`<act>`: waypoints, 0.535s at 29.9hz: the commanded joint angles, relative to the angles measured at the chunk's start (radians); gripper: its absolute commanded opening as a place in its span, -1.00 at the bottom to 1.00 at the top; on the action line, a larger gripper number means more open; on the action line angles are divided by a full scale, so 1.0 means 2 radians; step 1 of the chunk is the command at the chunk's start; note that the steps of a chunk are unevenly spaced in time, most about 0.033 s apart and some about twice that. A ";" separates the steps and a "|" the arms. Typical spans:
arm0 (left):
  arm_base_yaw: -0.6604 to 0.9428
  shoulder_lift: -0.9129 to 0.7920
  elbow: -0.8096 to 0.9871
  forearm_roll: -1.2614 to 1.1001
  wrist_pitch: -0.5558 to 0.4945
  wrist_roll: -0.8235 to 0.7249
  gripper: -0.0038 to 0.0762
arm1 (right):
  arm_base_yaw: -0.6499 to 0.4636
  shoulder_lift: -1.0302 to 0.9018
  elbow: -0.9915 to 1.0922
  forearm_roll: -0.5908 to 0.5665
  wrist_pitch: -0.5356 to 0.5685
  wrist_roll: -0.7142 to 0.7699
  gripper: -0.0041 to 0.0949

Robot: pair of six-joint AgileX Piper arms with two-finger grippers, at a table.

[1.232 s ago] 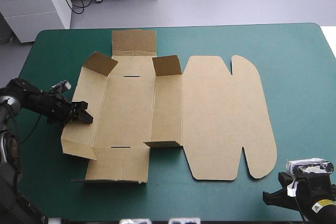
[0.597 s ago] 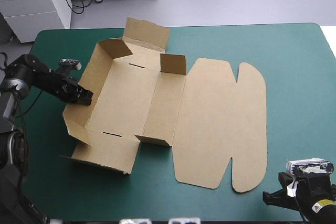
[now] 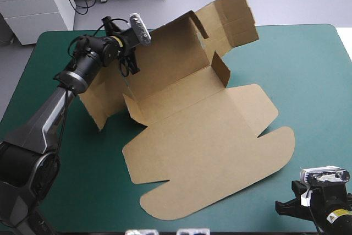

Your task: Fold the box

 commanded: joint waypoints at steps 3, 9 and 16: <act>-0.051 -0.018 -0.020 0.079 -0.129 0.017 -0.92 | 0.001 0.006 -0.012 0.004 -0.024 -0.001 -0.93; -0.092 0.003 -0.020 0.170 -0.143 0.017 -0.92 | 0.001 0.006 -0.012 0.004 -0.024 -0.001 -0.93; -0.107 0.028 -0.020 0.217 -0.143 -0.066 -0.92 | 0.001 0.006 -0.012 0.004 -0.024 -0.001 -0.93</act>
